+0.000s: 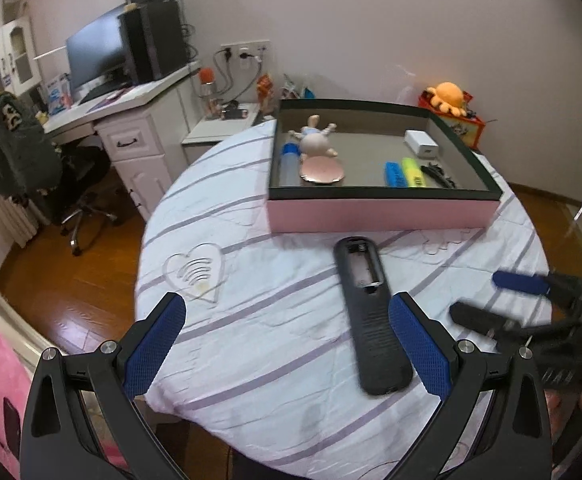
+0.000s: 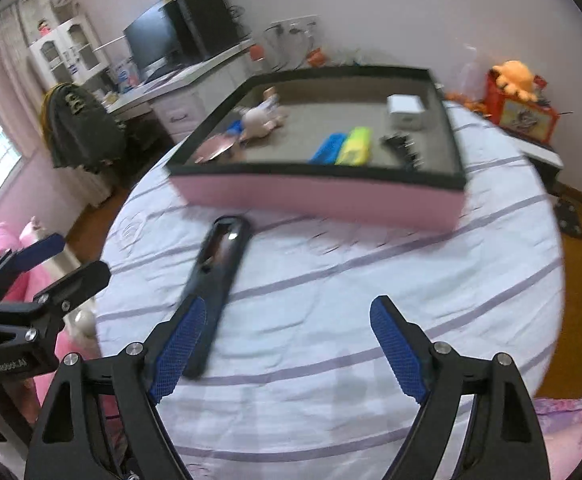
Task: Organize rigid objects
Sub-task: 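Raise the right gripper out of the box and lower it onto the black remote, then close the right gripper on the black remote, then release it on the sheet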
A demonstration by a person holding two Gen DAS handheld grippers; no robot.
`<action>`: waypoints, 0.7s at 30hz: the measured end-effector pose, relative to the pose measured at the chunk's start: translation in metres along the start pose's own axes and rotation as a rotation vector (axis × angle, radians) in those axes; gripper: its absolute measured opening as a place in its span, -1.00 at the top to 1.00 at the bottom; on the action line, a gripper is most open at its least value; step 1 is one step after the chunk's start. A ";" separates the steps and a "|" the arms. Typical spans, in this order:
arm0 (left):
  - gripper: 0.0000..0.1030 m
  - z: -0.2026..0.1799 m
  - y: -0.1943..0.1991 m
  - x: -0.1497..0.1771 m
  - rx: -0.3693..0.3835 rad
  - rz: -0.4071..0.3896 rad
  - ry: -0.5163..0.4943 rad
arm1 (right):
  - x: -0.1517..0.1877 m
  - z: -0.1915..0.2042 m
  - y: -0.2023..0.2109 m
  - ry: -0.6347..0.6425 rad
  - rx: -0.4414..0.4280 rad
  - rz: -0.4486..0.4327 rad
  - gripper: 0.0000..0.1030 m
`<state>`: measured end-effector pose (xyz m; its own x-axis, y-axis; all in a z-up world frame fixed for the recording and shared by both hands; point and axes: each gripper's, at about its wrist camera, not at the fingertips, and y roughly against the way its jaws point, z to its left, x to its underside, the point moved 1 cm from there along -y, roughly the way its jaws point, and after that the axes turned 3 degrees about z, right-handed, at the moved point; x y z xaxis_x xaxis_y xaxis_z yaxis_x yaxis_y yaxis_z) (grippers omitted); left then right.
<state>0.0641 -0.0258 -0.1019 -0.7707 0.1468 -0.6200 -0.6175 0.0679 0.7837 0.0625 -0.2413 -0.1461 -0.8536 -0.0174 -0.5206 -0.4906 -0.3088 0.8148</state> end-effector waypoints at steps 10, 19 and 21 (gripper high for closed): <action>-0.99 0.025 0.003 0.014 0.040 -0.011 -0.026 | 0.010 0.037 -0.047 -0.061 -0.163 0.061 -0.60; -0.99 0.056 -0.006 0.015 0.099 -0.020 -0.029 | 0.002 0.047 -0.070 -0.066 -0.143 0.096 0.07; -0.99 0.061 -0.007 0.014 0.112 -0.022 -0.023 | 0.000 0.044 -0.072 -0.064 -0.139 0.099 0.24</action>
<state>0.0671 0.0358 -0.1142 -0.7525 0.1662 -0.6372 -0.6119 0.1813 0.7699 0.0899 -0.1772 -0.1940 -0.9081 0.0053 -0.4187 -0.3786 -0.4373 0.8157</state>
